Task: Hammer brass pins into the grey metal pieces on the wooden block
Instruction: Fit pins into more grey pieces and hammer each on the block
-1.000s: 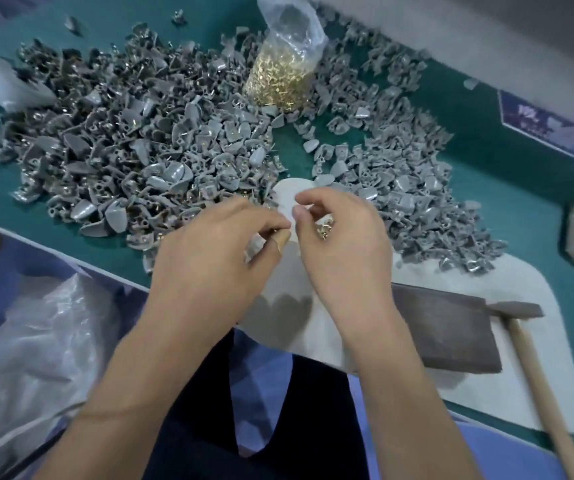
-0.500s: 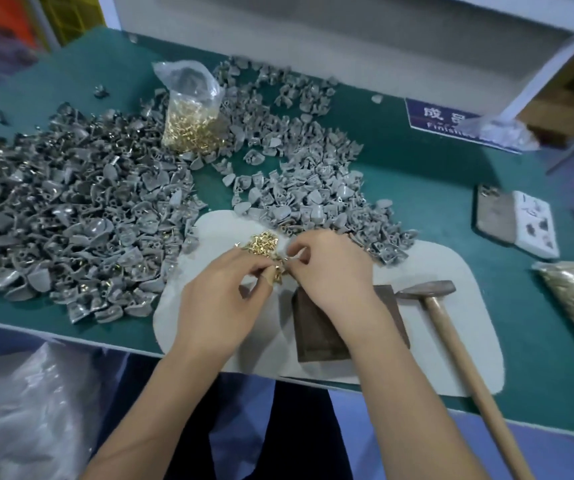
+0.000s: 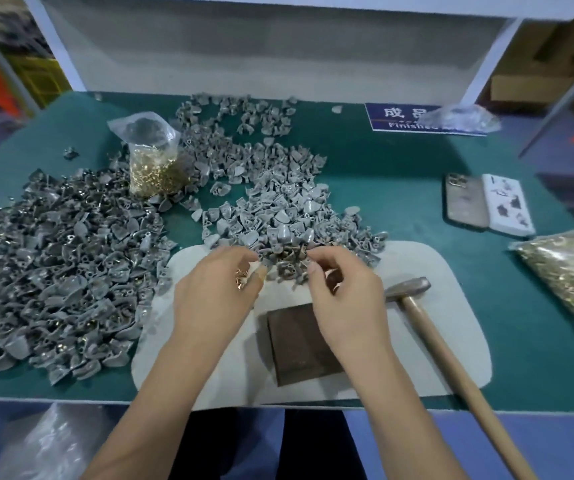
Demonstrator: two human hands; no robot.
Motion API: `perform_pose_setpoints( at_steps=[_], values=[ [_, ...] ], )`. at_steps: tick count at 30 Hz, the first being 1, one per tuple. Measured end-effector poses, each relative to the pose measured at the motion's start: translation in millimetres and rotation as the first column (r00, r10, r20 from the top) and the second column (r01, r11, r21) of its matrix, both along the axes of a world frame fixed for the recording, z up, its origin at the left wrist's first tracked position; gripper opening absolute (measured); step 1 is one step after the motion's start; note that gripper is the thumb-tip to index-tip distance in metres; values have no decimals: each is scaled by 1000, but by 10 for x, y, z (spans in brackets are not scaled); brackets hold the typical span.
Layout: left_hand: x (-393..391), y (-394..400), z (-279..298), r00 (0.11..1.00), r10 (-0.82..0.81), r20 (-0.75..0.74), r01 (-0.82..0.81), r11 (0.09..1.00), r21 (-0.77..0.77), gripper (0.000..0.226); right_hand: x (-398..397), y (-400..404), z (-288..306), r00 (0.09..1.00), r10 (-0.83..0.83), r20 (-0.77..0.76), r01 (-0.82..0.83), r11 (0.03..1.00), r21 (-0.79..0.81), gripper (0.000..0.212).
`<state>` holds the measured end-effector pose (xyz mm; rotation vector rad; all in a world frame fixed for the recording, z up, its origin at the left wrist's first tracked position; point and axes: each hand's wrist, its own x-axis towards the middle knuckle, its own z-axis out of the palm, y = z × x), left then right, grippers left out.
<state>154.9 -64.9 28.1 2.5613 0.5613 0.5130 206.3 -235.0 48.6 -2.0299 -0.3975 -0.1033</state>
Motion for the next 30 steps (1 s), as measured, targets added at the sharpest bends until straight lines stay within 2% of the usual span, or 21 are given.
perform_pose_setpoints(
  at_steps=[3,6,9,12,15,18,21,24,30],
  values=[
    [148,-51,-5,989,67,-135,-54,994,94,19,-93,-207,-46,996,-49,72,43,995,85,18],
    [186,-84,-29,973,92,-213,-72,992,103,16,-144,-348,-99,999,-39,6,38,992,122,18],
    [106,-105,53,983,46,-176,-32,996,83,11,-179,-407,-73,999,-3,-33,9,980,198,18],
    [-126,-203,244,993,-94,-76,94,996,-8,8,-199,-453,-9,999,12,-34,-2,959,284,14],
    [-424,-392,411,978,-207,-40,204,977,-67,12,-268,-529,25,994,73,-80,-43,946,320,13],
    [-603,-566,449,960,-271,-70,273,962,20,10,-377,-616,14,990,140,-29,-131,970,205,13],
    [-639,-664,420,958,-274,-85,277,961,19,9,-454,-645,-9,980,166,110,-162,986,-44,8],
    [-640,-680,349,958,-276,-83,276,961,-18,10,-522,-602,-46,968,201,148,-159,954,-254,6],
    [-667,-654,244,964,-264,-29,260,960,-99,7,-540,-552,9,967,204,151,-133,915,-380,4]
  ],
)
